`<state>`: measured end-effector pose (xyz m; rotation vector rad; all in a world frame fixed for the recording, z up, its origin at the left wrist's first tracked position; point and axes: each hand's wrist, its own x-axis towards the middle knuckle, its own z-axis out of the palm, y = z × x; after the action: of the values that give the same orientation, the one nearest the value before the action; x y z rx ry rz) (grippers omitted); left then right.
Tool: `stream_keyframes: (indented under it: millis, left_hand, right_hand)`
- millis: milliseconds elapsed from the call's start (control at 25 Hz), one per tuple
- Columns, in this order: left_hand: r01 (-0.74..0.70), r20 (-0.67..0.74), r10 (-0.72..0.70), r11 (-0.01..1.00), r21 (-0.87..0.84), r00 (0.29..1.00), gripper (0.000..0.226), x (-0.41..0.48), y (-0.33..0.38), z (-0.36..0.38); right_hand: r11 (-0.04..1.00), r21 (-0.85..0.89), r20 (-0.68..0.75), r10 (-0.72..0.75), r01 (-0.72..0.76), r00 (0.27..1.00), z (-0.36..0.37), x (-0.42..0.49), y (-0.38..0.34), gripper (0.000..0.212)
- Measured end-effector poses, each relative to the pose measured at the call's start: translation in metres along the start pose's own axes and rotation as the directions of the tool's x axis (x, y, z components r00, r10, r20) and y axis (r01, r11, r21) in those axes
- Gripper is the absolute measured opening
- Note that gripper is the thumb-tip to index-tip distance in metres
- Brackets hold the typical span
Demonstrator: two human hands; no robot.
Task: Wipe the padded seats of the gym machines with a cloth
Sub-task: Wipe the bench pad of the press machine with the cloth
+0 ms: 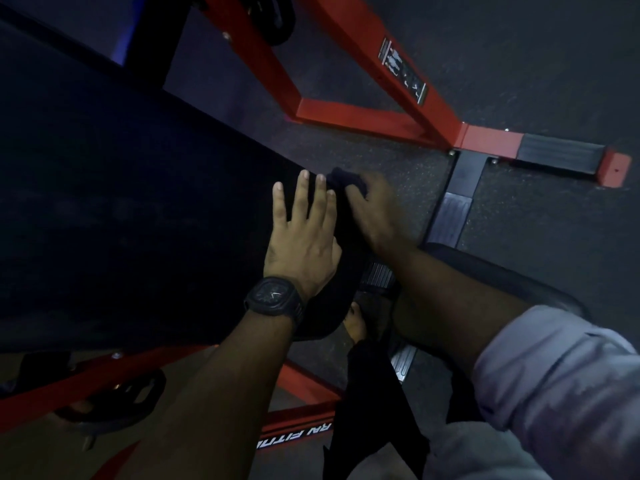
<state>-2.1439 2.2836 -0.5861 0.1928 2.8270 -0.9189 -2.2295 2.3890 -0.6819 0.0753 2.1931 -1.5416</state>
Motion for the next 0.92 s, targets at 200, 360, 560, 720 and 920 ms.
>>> stream_keyframes:
  millis: [200,360,560,720,920]
  left_hand:
    - [-0.032,0.036,0.032,0.999,-0.008,0.999,0.074,-0.003,0.007,0.001]
    - [-0.101,0.073,0.099,0.995,0.020,0.992,0.074,-0.005,0.018,0.007]
    - [-0.218,0.104,0.211,0.975,0.052,0.972,0.073,-0.014,-0.004,0.004]
    - [-0.262,0.103,0.254,0.962,0.080,0.962,0.073,-0.016,-0.010,0.005]
    - [-0.297,0.129,0.285,0.951,0.082,0.950,0.073,-0.030,0.000,0.011]
  right_hand:
    - [0.966,0.119,-0.023,0.235,-0.231,0.972,-0.002,-0.016,0.044,0.044]
    - [0.970,0.230,-0.126,0.114,-0.083,0.985,0.007,-0.020,0.042,0.042]
    - [0.880,0.320,0.000,0.369,-0.350,0.929,0.025,-0.064,0.063,0.066]
    - [0.813,0.468,-0.055,0.419,-0.347,0.906,0.030,-0.058,0.061,0.046]
    - [0.749,0.558,-0.028,0.447,-0.356,0.894,0.044,-0.092,0.070,0.051]
